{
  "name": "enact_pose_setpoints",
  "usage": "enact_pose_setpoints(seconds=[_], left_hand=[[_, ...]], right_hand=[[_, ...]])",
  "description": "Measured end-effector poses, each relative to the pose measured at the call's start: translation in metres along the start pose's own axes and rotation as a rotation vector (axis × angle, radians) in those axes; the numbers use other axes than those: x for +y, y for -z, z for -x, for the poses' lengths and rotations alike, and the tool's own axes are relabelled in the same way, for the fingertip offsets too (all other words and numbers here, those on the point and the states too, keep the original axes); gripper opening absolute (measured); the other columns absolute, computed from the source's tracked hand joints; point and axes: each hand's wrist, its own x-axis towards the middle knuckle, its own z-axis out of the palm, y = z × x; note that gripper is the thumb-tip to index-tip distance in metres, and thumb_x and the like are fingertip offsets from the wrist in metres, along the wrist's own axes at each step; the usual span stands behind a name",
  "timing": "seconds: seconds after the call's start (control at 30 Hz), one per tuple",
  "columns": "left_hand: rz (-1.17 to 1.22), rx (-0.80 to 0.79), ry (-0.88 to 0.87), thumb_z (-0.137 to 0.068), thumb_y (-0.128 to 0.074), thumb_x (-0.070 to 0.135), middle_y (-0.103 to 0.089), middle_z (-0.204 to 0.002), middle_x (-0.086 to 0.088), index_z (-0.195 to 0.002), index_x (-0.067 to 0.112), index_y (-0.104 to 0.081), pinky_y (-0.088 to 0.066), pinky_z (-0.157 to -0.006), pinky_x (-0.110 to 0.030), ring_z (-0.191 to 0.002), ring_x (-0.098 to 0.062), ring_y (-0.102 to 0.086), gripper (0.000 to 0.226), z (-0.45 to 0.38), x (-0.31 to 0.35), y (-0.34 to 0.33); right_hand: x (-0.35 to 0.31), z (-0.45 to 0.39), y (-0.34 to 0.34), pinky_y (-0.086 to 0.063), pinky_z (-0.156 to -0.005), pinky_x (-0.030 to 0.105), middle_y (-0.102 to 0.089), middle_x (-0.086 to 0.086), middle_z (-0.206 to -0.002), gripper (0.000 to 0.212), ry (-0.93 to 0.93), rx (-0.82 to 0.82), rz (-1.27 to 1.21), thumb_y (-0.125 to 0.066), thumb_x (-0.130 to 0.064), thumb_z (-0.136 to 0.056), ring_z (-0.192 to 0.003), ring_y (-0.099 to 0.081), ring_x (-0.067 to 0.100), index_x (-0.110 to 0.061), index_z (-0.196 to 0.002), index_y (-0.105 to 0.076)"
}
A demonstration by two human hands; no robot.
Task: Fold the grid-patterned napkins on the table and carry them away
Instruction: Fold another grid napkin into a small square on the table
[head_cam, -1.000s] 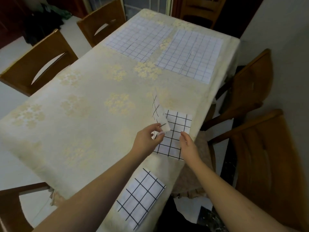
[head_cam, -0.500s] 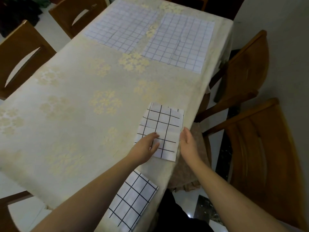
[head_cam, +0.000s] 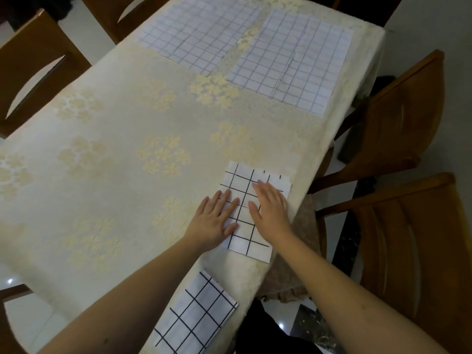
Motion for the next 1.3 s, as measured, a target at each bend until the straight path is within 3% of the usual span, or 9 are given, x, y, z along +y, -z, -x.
enact_pose_setpoints(seconds=[0.13,0.37,0.47,0.7,0.83,0.9,1.17,1.3], left_hand=[[-0.007,0.008,0.050,-0.094,0.001,0.068,0.019,-0.162,-0.003,-0.154,0.031,0.011,0.006,-0.120,-0.043,-0.149,-0.023,0.018,0.072,-0.003,0.003,-0.005],[-0.013,0.055,0.100,-0.097,-0.015,0.066,0.002,-0.164,-0.009,-0.156,0.025,-0.009,-0.007,-0.119,-0.047,-0.151,-0.025,0.005,0.073,-0.006,0.006,-0.014],[-0.002,0.083,0.089,-0.097,-0.021,0.065,-0.001,-0.164,-0.010,-0.156,0.024,-0.012,-0.010,-0.119,-0.047,-0.151,-0.025,0.002,0.072,-0.006,0.006,-0.016],[0.019,0.100,0.082,-0.097,-0.020,0.063,0.004,-0.164,-0.008,-0.156,0.030,-0.006,-0.005,-0.120,-0.045,-0.151,-0.023,0.005,0.069,-0.005,0.006,-0.014],[0.063,0.169,0.102,-0.100,-0.024,0.052,-0.018,-0.162,-0.006,-0.152,0.030,-0.031,-0.011,-0.119,-0.044,-0.150,-0.025,-0.014,0.057,-0.016,0.001,-0.006],[0.065,0.194,0.121,-0.101,-0.025,0.046,-0.023,-0.161,-0.005,-0.150,0.027,-0.035,-0.014,-0.119,-0.045,-0.149,-0.025,-0.019,0.054,-0.032,-0.001,-0.001],[-0.025,0.128,0.069,-0.103,-0.021,0.050,0.002,-0.165,0.000,-0.155,0.038,-0.005,-0.004,-0.121,-0.047,-0.151,-0.021,0.004,0.056,-0.068,-0.019,0.007],[-0.013,0.123,0.076,-0.102,-0.023,0.051,0.010,-0.163,-0.010,-0.154,0.040,0.000,0.000,-0.122,-0.045,-0.150,-0.026,0.012,0.058,-0.069,-0.020,0.009]], right_hand=[[-0.001,-0.043,0.018,-0.007,-0.121,0.039,-0.023,0.002,-0.161,0.055,0.009,0.000,0.000,-0.037,-0.037,-0.103,-0.149,-0.013,0.020,-0.018,-0.153,-0.024],[-0.013,-0.045,-0.015,-0.002,-0.121,0.040,-0.005,0.002,-0.164,0.060,0.189,-0.133,0.330,-0.020,-0.044,-0.102,-0.151,0.000,0.020,-0.019,-0.156,-0.012],[-0.009,-0.032,-0.036,-0.003,-0.121,0.040,-0.006,0.004,-0.164,0.064,0.122,-0.127,0.401,-0.013,-0.047,-0.100,-0.151,-0.001,0.020,-0.017,-0.156,-0.012],[0.036,-0.019,-0.028,-0.005,-0.120,0.044,-0.002,0.004,-0.164,0.067,-0.068,-0.066,0.428,-0.014,-0.055,-0.100,-0.151,-0.001,0.021,-0.020,-0.156,-0.007],[0.052,-0.007,-0.024,-0.005,-0.120,0.049,-0.004,0.006,-0.164,0.069,-0.153,-0.026,0.398,-0.012,-0.058,-0.098,-0.151,-0.002,0.024,-0.021,-0.156,-0.008],[0.053,-0.005,-0.025,-0.005,-0.120,0.051,-0.002,0.008,-0.164,0.070,-0.180,-0.018,0.399,-0.011,-0.060,-0.097,-0.151,-0.001,0.025,-0.022,-0.156,-0.006],[0.051,-0.006,-0.025,-0.006,-0.119,0.054,-0.004,0.012,-0.163,0.072,-0.196,0.006,0.361,-0.016,-0.063,-0.096,-0.150,-0.001,0.029,-0.024,-0.156,-0.007],[0.051,-0.005,-0.025,-0.005,-0.119,0.054,-0.003,0.013,-0.163,0.072,-0.193,0.010,0.360,-0.016,-0.062,-0.096,-0.150,-0.001,0.029,-0.024,-0.156,-0.008]])
